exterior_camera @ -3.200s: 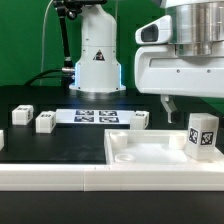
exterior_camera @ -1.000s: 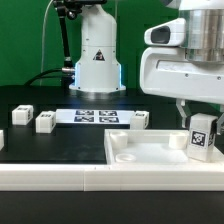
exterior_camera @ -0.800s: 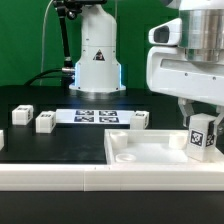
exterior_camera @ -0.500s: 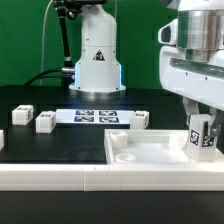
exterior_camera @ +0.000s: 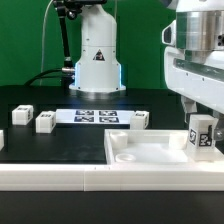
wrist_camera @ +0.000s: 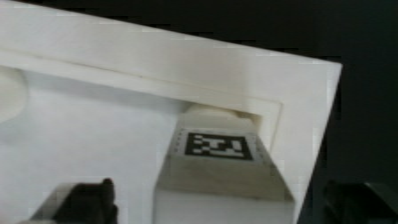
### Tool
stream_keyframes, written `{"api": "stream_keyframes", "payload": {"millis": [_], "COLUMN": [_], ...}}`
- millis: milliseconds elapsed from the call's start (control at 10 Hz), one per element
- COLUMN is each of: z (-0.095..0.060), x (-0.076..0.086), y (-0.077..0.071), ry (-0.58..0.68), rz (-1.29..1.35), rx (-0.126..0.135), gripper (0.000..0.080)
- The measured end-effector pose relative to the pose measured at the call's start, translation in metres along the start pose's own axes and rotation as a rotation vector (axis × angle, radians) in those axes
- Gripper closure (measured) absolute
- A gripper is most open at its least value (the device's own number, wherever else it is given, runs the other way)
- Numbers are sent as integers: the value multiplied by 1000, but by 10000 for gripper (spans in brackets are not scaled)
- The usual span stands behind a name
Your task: Assemble one leg
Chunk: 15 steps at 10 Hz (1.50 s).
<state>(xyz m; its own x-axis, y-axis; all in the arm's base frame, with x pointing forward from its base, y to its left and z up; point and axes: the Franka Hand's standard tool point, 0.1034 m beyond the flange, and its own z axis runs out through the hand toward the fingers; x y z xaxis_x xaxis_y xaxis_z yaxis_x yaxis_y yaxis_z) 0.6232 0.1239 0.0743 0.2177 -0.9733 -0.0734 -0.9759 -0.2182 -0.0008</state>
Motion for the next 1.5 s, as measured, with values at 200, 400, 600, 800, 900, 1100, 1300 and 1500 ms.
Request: {"api": "stream_keyframes", "payload": {"millis": [200,400,600,800,900,1100,1300,1500], "z": [1,0,-2,-2,-3,-2,-1,-1], "x": [2,6,3,1,-1,-4,-1,-1], "y": [0,1,-2,-2,-3,-4,-4,-4], "ry": [1,2,19,40,47,65,68,67], "rz": [-179,-409,-621,-853,-935,-1058,-1133,-1157], "rx": [1,-1,-6,-23,-26,-27,-35,-35], "gripper": [156,151,150,150,150,150,150,285]}}
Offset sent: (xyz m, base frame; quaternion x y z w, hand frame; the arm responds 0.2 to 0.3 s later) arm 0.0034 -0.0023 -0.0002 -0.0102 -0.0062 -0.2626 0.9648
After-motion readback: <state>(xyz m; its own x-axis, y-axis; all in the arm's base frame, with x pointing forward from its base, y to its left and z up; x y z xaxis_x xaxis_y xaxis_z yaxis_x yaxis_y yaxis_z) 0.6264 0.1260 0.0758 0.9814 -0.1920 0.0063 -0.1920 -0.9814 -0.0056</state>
